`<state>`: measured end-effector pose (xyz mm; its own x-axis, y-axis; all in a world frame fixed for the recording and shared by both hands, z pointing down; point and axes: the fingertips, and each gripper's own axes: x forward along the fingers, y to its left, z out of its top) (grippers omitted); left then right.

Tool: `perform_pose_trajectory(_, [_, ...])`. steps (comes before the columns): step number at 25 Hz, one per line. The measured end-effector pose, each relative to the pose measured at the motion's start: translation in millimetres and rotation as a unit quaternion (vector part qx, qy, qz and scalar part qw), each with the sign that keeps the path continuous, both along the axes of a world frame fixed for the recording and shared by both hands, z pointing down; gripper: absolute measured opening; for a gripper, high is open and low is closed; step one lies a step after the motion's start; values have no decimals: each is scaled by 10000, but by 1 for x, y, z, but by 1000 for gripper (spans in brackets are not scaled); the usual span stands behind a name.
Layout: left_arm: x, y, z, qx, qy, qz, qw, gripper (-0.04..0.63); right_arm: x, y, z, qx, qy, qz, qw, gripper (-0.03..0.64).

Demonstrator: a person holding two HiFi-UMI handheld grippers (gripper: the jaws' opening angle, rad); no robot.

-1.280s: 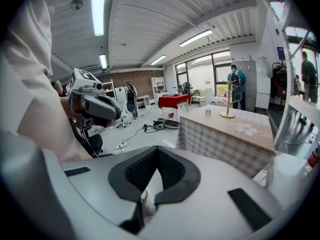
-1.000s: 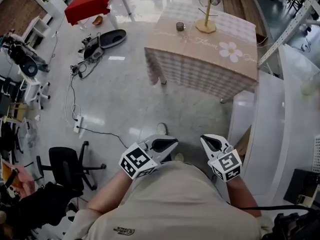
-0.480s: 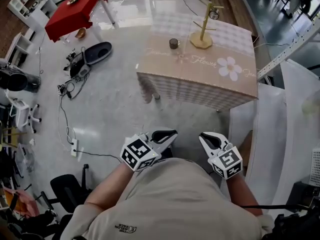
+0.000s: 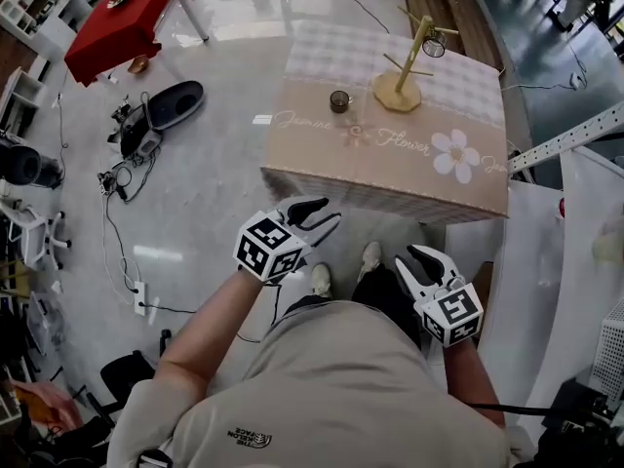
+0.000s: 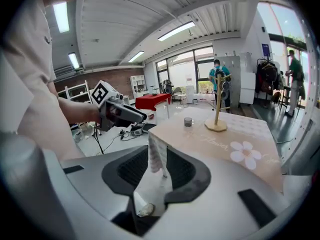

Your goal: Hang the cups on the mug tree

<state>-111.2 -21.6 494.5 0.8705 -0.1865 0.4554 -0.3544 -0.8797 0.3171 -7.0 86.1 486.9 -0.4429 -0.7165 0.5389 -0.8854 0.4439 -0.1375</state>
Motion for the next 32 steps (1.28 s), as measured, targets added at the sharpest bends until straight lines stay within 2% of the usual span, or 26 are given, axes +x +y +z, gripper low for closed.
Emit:
perform_pose_trajectory(3, [9,-58,12,106,-194,-307,9993,161,21,-30,3,-39,-115,48,9999,124])
perform_pose_trajectory(6, [19,-112,22,197,-525,-593,9967,183,44,-65,-4,5,-58,-128,9999,124])
perform_pose_trajectory(9, [31,-168,42,258,-1025,-826,9910,201,75,-106,-14,118,-66,-242,9996,124])
perform_pose_trajectory(14, [57,-243,95,273,-1846,-880,9785,233,129,-153,-11,119,-92,-269,9995,123])
perform_pose_trajectory(17, [71,-277,124,227,-2183,-773,9725,264,157,-167,-5,24,-83,-252,9996,121])
perform_pose_trajectory(23, [97,-320,165,475,-2822,-163,9580,316,209,-180,10,-226,-60,-100,9997,118])
perform_pose_trajectory(28, [104,-327,188,472,-3283,179,9432,316,235,-193,16,-321,-61,-3,9995,114])
perform_pose_trajectory(29, [104,-327,191,453,-3317,227,9420,309,238,-196,16,-325,-71,-3,9994,112])
perform_pose_trajectory(30, [105,-326,193,443,-3326,254,9417,272,240,-199,17,-326,-86,-6,9994,109])
perform_pose_trajectory(32, [104,-328,191,412,-3290,184,9433,272,244,-205,18,-330,-125,-18,9994,106])
